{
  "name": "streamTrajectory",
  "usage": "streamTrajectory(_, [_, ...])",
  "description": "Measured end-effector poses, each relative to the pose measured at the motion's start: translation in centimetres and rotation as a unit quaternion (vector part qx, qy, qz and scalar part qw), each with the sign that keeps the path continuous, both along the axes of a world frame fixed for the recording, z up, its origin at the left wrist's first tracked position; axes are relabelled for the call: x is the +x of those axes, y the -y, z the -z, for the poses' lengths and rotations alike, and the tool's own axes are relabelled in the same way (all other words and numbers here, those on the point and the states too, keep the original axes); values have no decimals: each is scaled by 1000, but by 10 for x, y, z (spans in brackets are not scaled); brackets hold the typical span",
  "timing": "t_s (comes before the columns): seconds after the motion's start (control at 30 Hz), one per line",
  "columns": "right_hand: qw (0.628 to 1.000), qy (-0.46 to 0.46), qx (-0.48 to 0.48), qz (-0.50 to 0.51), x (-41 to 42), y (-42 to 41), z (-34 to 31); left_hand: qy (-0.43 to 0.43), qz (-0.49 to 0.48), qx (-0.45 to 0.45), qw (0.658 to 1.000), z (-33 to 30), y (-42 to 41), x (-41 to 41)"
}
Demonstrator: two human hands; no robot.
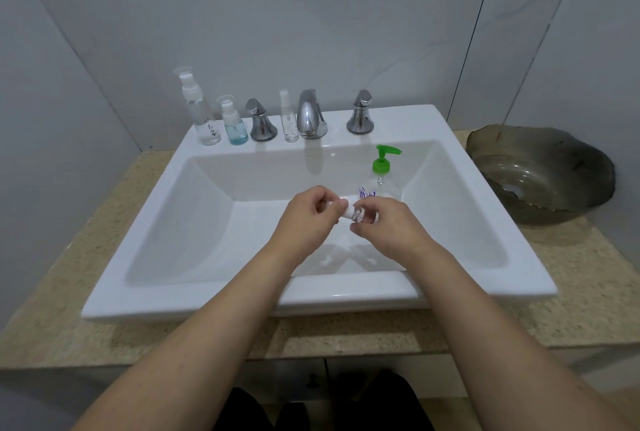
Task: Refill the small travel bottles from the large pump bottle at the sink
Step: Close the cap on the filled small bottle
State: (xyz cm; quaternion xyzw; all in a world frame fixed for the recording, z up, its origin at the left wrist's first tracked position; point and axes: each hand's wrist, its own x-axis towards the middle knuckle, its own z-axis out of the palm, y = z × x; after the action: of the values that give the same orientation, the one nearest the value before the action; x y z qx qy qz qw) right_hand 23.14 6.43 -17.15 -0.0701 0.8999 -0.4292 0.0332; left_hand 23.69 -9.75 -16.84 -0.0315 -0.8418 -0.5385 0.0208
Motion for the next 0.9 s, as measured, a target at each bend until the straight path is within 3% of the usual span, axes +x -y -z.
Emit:
streamTrajectory(0.43, [1000, 7, -2, -14, -3, -1, 5, 5, 28, -23, 999, -3, -3, 3])
streamTrajectory(0.67, [998, -3, -55, 8, -2, -1, 3, -5, 25, 26, 999, -5, -6, 1])
streamTrajectory(0.9, [988, -101, -74, 89, -2, -4, -5, -124, -23, -163, 979, -48, -26, -12])
